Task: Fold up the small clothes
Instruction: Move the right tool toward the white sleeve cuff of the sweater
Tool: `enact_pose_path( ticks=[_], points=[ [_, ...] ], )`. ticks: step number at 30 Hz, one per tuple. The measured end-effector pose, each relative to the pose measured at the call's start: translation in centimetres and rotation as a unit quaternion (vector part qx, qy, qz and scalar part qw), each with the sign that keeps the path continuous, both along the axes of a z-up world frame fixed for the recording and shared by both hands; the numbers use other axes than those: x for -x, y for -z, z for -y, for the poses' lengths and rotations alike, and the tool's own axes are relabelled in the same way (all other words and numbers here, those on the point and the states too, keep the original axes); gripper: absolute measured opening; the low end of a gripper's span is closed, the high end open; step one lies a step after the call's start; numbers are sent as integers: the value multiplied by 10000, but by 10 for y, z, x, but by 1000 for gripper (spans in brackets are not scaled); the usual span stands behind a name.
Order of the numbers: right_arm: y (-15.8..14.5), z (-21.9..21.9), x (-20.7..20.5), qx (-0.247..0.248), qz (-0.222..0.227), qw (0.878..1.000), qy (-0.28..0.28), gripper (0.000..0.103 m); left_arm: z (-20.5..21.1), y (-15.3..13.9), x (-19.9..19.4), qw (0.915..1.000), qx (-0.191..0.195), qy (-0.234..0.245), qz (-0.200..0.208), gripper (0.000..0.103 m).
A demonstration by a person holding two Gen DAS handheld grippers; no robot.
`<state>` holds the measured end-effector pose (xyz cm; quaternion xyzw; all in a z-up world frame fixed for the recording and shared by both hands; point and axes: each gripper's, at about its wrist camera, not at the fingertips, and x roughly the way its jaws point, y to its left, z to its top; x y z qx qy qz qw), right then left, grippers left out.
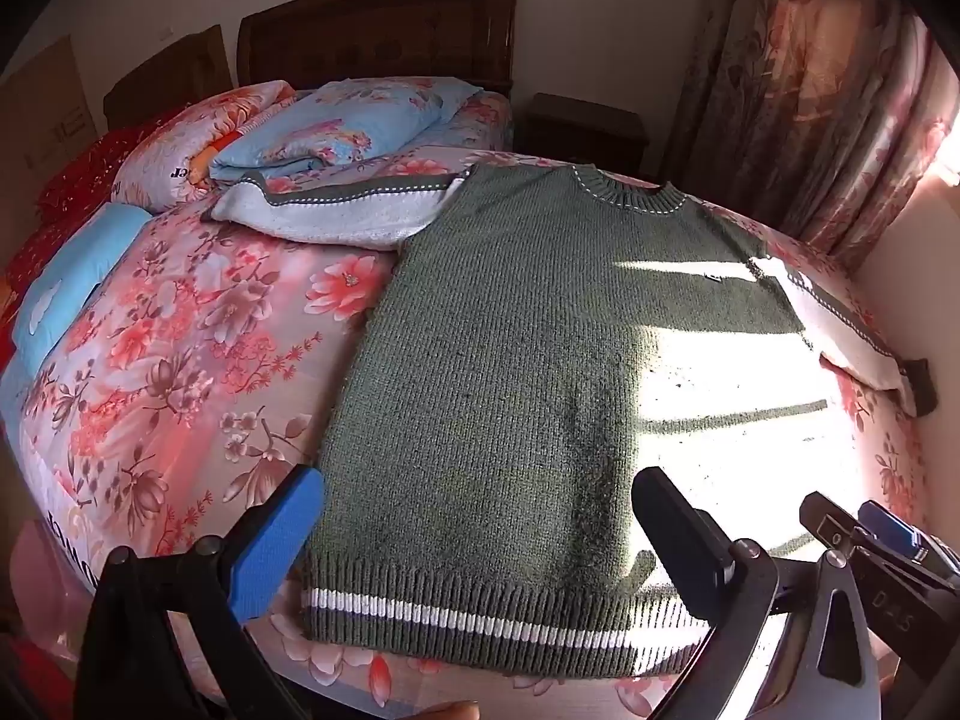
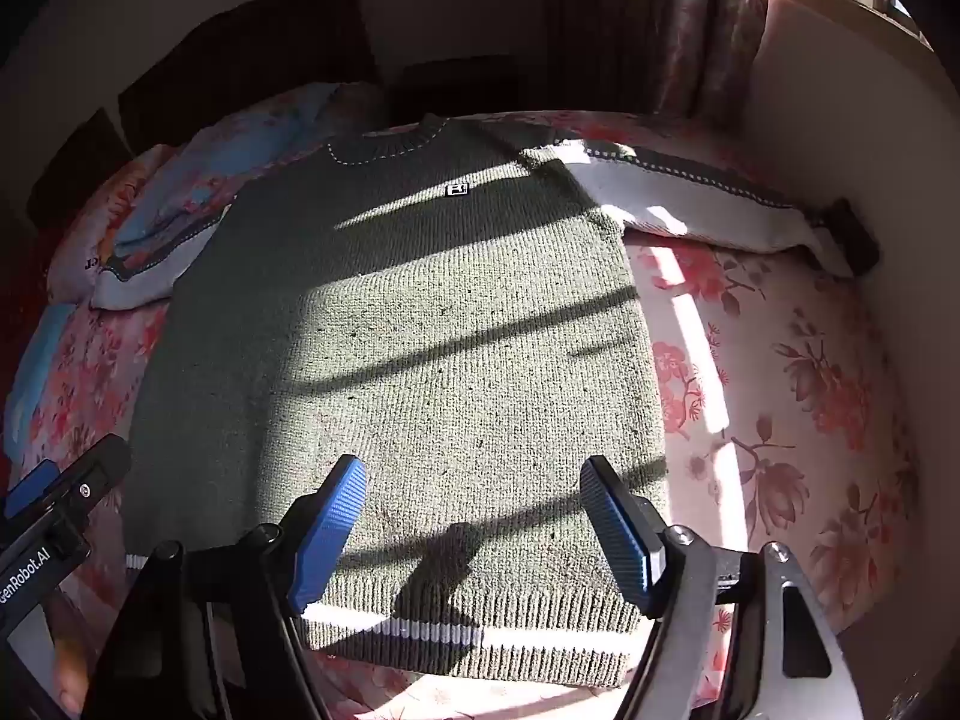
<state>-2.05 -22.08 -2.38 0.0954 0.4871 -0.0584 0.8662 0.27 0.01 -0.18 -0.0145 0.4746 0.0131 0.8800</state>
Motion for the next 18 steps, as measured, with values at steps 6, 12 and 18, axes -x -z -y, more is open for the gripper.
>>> enact_pose_path(
  ticks=[6,12,18],
  points=[
    [6,1,1,-22,42,10000,-3,75,-6,4,0,10000,68,-49,55,103],
    [5,4,1,-49,-14,10000,4,75,-8,4,-1,9999,36,-81,58,103],
    [5,5,-2,-82,-36,10000,40,75,-5,6,-2,9998,-160,-15,72,103]
  ],
)
